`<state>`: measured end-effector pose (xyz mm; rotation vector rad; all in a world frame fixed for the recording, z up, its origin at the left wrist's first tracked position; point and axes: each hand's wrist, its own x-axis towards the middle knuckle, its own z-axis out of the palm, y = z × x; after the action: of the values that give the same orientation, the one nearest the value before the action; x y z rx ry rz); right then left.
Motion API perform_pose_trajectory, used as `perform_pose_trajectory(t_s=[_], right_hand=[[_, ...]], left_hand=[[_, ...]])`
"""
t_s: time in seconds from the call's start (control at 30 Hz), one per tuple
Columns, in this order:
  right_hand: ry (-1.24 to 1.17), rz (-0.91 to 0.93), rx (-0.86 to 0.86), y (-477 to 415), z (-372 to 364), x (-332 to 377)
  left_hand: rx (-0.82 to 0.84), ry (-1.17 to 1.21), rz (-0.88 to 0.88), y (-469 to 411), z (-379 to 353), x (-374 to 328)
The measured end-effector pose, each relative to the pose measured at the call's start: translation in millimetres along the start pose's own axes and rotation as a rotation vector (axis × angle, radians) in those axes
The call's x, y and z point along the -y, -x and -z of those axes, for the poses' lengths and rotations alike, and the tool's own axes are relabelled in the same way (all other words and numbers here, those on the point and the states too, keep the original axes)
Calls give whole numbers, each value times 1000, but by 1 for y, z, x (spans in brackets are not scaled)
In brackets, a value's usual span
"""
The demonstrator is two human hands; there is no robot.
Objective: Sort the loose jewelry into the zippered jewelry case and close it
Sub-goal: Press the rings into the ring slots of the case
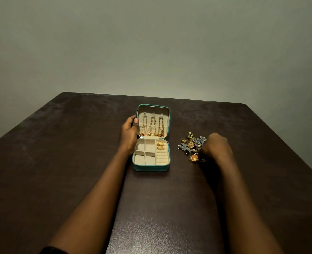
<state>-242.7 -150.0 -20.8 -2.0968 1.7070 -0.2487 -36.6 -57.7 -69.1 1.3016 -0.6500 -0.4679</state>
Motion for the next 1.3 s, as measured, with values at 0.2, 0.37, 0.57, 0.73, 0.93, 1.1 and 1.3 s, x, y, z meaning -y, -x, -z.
perform_pose_trajectory(t_s=[0.2, 0.37, 0.57, 0.73, 0.93, 1.1, 1.3], right_hand=[[-39, -7, -57, 0, -1, 0], [-149, 70, -139, -1, -1, 3], [-429, 239, -157, 6, 0, 11], [-722, 424, 90, 15, 1, 14], [-952, 575, 248, 26, 0, 19], [-990, 675, 211, 33, -3, 25], [-1015, 717, 265, 38, -5, 31]], left_hand=[[4, 13, -2, 0, 0, 0], [-2, -1, 0, -1, 1, 1], [-3, -3, 0, -1, 1, 2], [-6, -13, 5, -1, 1, 3], [4, -1, 11, -1, 1, 2], [-3, -18, -3, -1, 1, 2], [-5, -6, -10, -1, -1, 2]])
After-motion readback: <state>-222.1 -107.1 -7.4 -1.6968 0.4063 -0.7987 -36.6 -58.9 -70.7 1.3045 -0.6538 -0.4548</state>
